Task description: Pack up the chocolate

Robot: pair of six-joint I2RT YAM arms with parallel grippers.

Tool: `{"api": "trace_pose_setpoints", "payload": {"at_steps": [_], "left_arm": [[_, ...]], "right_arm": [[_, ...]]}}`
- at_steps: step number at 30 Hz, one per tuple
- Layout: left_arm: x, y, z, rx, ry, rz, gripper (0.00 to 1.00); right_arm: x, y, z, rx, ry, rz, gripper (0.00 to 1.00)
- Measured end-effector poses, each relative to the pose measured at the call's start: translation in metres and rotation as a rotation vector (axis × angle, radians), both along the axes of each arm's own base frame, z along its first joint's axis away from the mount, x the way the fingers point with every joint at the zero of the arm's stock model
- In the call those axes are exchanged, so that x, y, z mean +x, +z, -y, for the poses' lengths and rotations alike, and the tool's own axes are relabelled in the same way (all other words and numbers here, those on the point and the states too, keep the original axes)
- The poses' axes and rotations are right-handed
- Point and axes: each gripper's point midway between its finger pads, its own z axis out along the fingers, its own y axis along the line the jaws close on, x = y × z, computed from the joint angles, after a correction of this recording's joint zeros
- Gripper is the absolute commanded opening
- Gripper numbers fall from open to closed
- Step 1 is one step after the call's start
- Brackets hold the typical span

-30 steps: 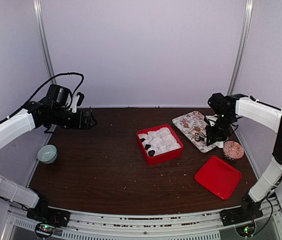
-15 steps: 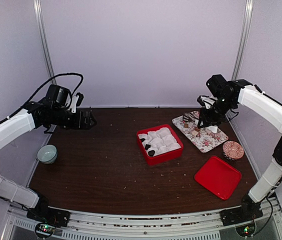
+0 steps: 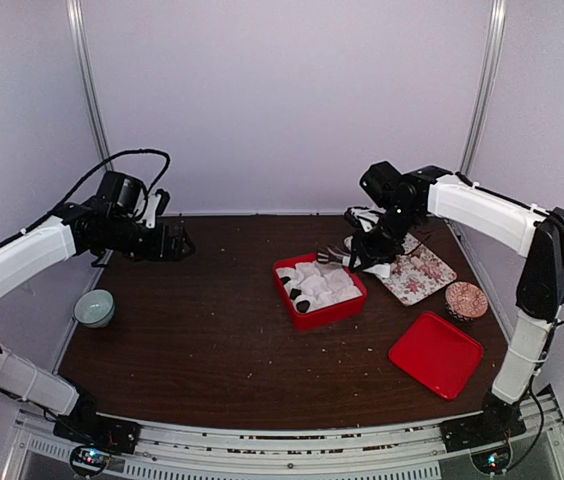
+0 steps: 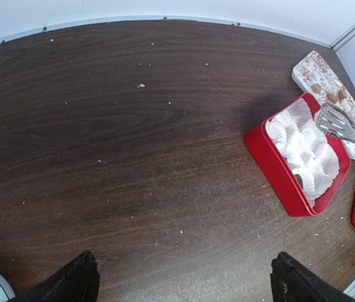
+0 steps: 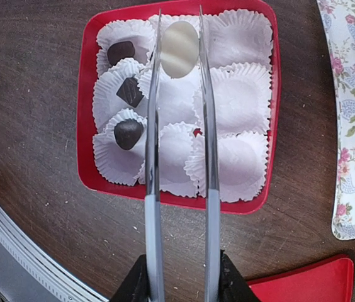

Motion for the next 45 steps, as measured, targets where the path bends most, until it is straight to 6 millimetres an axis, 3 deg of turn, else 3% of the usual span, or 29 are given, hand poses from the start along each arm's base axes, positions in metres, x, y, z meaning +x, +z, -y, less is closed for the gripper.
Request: {"api": "trace_pose_setpoints", "payload": {"at_steps": [12, 24, 30, 39, 42, 45], "left_arm": [[0.002, -0.005, -0.001, -0.001, 0.003, -0.015, 0.98], [0.004, -0.005, -0.004, -0.001, 0.010, -0.017, 0.98], [0.004, -0.005, -0.005, -0.001, 0.013, -0.016, 0.98], [0.005, -0.005, -0.006, -0.001, 0.017, -0.016, 0.98], [0.005, -0.004, -0.006, -0.002, 0.016, -0.016, 0.98], [0.005, -0.004, -0.006, -0.002, 0.014, -0.015, 0.98]], "right_arm": [[0.012, -0.027, -0.019, 0.012, 0.001, -0.042, 0.27], [0.025, -0.034, -0.031, 0.027, 0.007, -0.045, 0.35], [0.028, -0.031, -0.033, 0.032, 0.011, -0.038, 0.40], [0.025, -0.029, -0.031, 0.024, 0.013, -0.043, 0.38], [0.021, -0.020, -0.023, 0.025, 0.003, -0.029, 0.38], [0.013, 0.002, -0.008, 0.035, -0.012, 0.002, 0.38]]}}
